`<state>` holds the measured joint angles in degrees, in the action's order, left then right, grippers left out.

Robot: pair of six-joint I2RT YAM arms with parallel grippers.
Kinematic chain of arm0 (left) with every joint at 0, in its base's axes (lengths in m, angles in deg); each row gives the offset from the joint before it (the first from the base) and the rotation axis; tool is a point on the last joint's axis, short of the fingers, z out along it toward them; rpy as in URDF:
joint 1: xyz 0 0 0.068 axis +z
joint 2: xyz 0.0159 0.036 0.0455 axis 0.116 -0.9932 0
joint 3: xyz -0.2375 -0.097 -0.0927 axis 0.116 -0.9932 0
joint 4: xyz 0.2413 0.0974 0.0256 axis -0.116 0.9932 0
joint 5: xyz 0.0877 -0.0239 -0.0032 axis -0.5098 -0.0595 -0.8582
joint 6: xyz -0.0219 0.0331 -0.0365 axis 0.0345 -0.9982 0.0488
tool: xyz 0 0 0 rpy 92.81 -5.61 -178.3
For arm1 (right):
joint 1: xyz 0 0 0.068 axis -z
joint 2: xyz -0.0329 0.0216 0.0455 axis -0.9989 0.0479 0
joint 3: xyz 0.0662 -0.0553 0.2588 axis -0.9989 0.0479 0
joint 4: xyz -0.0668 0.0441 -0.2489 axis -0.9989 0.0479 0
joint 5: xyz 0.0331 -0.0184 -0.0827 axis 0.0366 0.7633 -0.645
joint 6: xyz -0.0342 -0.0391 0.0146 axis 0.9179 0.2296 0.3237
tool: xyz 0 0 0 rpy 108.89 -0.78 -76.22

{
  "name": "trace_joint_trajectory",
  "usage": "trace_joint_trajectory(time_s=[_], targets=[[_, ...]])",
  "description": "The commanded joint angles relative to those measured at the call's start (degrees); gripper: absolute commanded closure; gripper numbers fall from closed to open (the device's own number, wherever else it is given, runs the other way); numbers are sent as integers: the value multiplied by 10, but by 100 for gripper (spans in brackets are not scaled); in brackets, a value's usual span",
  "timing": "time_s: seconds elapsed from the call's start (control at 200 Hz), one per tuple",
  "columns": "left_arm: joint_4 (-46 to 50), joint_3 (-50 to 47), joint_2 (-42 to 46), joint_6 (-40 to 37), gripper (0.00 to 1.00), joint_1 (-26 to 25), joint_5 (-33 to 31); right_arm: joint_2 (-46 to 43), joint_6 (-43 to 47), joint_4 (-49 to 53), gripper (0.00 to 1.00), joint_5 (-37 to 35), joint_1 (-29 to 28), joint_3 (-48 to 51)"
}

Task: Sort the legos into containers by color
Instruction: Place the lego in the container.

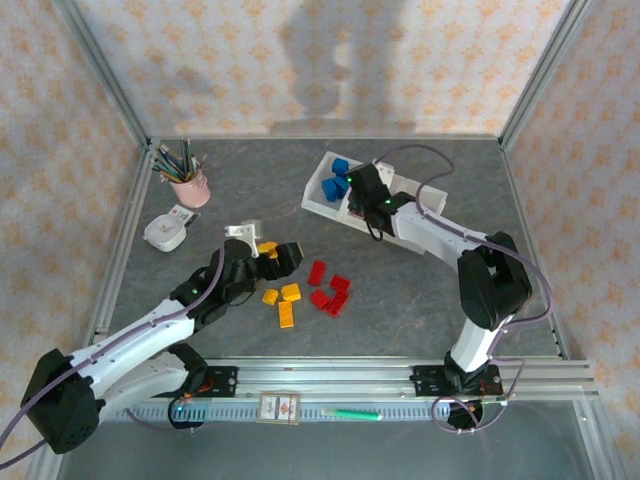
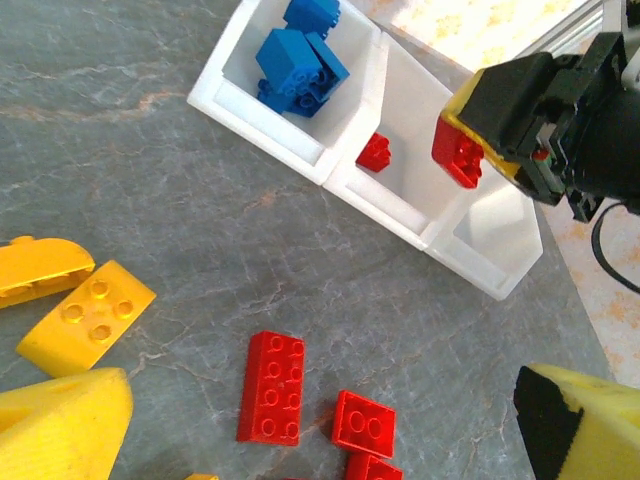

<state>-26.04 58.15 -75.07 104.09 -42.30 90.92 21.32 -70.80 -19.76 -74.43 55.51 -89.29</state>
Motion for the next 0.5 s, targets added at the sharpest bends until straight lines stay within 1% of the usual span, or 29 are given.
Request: trace_joint_trajectory(time_s=[0.0,0.12,0.195,0.35,0.495], targets=[[-51,24,-19,7,1,-2,26,38,27,1,74,-26,20,-25],[-60,36,-39,5,1,-2,30,80,37,-5,74,-18,45,-57],[-58,43,-47,1,1,-2,29,103,36,0,71,-13,56,-79],[-59,47,-48,-1,1,-2,22,115,38,-9,56,-5,63,-101],[-56,50,-47,-3,1,-2,22,109,41,-3,49,1,63,-112]])
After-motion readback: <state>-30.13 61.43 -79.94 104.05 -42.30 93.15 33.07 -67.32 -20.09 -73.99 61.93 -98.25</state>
